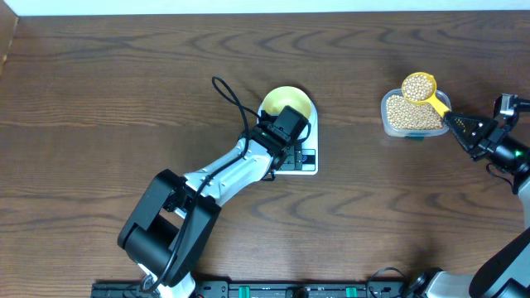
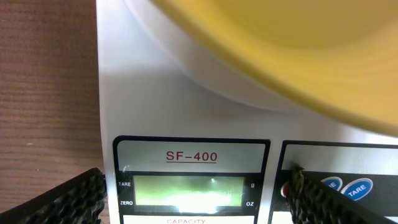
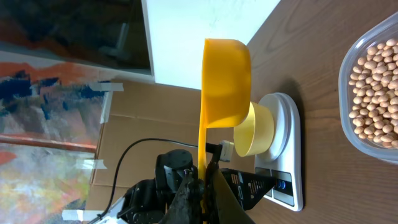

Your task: Scoop item into bowl and weigh 50g on scale

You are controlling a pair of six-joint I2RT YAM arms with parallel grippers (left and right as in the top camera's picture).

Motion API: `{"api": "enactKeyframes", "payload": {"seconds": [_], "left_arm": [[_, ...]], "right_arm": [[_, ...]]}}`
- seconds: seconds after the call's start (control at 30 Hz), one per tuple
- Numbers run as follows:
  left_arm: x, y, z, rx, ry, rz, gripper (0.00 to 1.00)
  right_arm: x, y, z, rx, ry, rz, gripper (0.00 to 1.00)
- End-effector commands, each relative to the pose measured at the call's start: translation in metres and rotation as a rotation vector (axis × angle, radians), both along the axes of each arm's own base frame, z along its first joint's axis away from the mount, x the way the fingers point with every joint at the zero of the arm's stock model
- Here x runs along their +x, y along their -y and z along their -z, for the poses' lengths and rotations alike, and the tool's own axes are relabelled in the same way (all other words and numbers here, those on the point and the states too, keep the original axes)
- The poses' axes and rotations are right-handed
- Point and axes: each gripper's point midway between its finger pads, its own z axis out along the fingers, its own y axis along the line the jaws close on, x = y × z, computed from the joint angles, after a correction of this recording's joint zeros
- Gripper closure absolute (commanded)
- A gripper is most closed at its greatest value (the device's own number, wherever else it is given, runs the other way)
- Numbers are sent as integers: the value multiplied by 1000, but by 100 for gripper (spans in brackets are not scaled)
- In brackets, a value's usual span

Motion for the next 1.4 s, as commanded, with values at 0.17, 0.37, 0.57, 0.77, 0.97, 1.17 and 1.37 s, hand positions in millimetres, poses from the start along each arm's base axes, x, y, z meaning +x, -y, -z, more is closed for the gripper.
{"api": "enactKeyframes", "payload": {"seconds": [0.17,0.37,0.57,0.77,0.97,1.17,1.37], "left_arm": [[-15,-19,35,99,-78,-16,5],[-15,-19,36,102,-80,-17,5],[-21,-24,44,127,-115,-16,5],[-25,-27,49,141,-133,-15,5],[-35,-32,62,166,-188,-13,5],[-39,-32,63,168,-206,-11,5],[-40,-26,59,132,-214,-5,5]], "right_arm": [[-3,-2,-3,29,15,-22,99],[-3,-2,-3,29,15,-22,99],[-3,-2,-3,29,15,-22,99],[-3,-2,-3,29,15,-22,99],[-3,-1,-3,28,15,-19,99],[-3,0,-3,26,18,-18,99],[-3,0,-4,23,23,-18,99]]}}
